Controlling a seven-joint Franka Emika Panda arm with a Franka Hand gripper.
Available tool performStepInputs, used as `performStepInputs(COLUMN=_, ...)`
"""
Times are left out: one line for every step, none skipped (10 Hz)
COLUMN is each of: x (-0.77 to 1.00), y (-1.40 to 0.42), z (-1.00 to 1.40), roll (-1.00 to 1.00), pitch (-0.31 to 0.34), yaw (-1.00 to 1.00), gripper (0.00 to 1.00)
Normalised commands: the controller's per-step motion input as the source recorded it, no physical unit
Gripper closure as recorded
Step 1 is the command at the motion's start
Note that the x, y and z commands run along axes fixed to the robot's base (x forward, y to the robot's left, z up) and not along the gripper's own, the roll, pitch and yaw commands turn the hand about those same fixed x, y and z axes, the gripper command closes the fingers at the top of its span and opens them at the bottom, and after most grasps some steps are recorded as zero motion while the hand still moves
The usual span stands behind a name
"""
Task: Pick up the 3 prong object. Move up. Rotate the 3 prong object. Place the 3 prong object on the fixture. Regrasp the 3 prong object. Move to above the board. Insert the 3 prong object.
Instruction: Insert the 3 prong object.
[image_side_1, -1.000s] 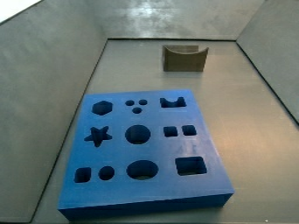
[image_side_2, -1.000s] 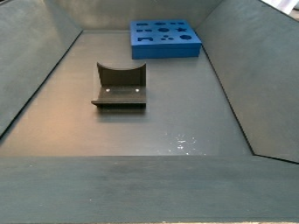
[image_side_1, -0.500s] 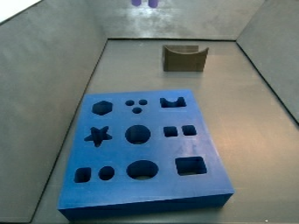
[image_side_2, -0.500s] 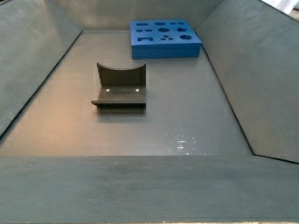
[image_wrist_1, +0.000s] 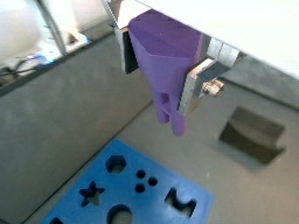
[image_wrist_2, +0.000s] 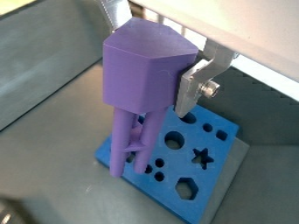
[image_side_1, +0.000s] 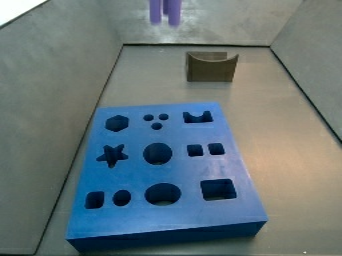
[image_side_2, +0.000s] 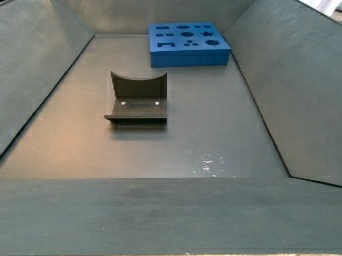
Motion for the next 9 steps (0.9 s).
performStepInputs(x=-0.06, y=-0.03, z=-0.22, roll=-0.42, pitch=0.019, yaw=-0.61, gripper=1.00)
performStepInputs(x=-0.05, y=-0.01, z=-0.19, roll=-0.43, pitch=0.043, yaw=-0.63, gripper=1.00)
performStepInputs(x=0.00, y=0.00, z=-0.25, roll=-0.41, pitch=0.053, yaw=-0.60, gripper=1.00)
performStepInputs(x=0.00, y=0.00, z=-0.24, roll=-0.36, pitch=0.054, yaw=-0.67, gripper=1.00)
performStepInputs(x=0.00, y=-0.05, z=-0.25, roll=-0.22, pitch=0.009, yaw=-0.80, gripper=1.00)
performStepInputs(x=0.01, y=0.00, z=-0.46, roll=-0.16, pitch=0.000, yaw=-0.83, gripper=1.00)
performStepInputs(x=0.00, y=-0.03, z=-0.36, roll=-0.19, pitch=-0.010, yaw=-0.83, gripper=1.00)
performStepInputs(x=0.00, y=-0.06, z=-0.28, roll=-0.21, pitch=0.000, yaw=-0.82, gripper=1.00)
performStepInputs(x=0.00, y=-0.08, z=-0.14, roll=-0.27, pitch=0.000, yaw=-0.75, gripper=1.00)
